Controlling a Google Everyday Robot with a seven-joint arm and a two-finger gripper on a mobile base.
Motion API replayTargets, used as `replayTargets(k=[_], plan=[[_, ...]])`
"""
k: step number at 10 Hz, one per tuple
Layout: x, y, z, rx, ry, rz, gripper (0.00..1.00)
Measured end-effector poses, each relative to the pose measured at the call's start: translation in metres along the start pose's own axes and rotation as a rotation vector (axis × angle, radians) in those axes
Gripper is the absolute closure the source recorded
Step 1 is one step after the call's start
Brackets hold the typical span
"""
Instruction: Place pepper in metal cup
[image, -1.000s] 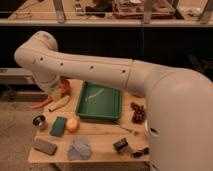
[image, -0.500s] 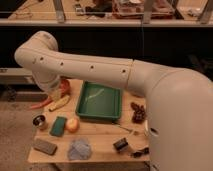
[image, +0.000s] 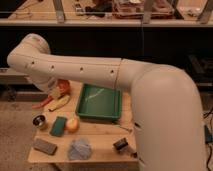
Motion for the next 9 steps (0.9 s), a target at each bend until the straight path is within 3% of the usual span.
replayTargets(k=[4, 5, 9], plan=[[-0.006, -0.019, 0.058, -0.045, -0.052, -0.004, 0.88], [-0.015, -0.029, 0.067, -0.048, -0.073, -0.018, 0.88], [-0.030, -0.058, 0.084, -0.045, -0.058, -0.100, 0.88]])
